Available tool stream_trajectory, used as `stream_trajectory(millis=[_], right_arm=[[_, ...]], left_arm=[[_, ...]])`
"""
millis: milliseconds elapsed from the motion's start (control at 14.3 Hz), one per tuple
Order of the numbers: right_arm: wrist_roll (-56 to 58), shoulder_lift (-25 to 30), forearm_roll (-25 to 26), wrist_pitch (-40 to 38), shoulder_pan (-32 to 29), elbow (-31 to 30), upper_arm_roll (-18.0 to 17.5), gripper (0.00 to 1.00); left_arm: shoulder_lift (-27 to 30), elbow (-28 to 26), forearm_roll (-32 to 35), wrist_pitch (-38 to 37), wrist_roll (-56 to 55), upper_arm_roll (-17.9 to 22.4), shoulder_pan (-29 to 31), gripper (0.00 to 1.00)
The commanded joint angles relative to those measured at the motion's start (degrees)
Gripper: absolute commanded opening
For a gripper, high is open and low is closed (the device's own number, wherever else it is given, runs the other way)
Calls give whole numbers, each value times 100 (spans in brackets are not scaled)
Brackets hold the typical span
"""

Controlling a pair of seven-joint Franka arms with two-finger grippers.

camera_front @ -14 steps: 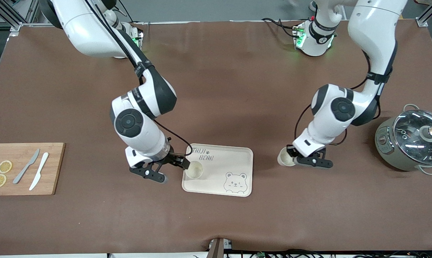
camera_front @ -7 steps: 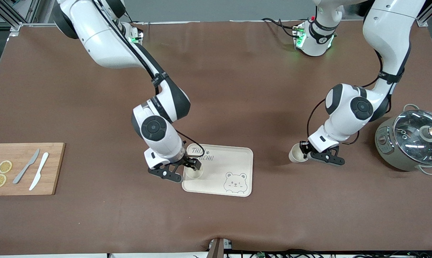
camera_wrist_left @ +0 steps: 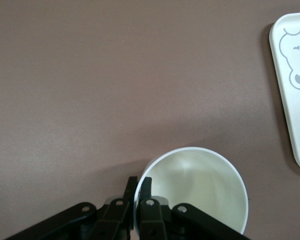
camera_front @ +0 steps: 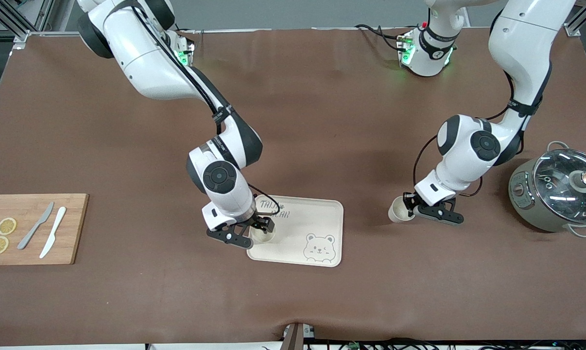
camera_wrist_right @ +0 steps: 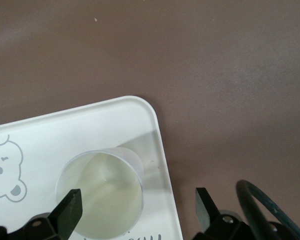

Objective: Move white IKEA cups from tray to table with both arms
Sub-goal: 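Lower the right gripper around the second white cup and close it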

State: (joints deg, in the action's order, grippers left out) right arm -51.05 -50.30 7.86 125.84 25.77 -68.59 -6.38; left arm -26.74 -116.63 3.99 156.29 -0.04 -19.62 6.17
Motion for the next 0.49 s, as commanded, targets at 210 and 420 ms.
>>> stream_trajectory(millis=[210,420], right_arm=[[-124,-296,137,256,60,171,49,100],[-124,-402,137,423,60,179,49,100]], left_arm=[[29,-80,146,130,4,-33,42,0],[11,-71,155,130,4,-25,42,0]])
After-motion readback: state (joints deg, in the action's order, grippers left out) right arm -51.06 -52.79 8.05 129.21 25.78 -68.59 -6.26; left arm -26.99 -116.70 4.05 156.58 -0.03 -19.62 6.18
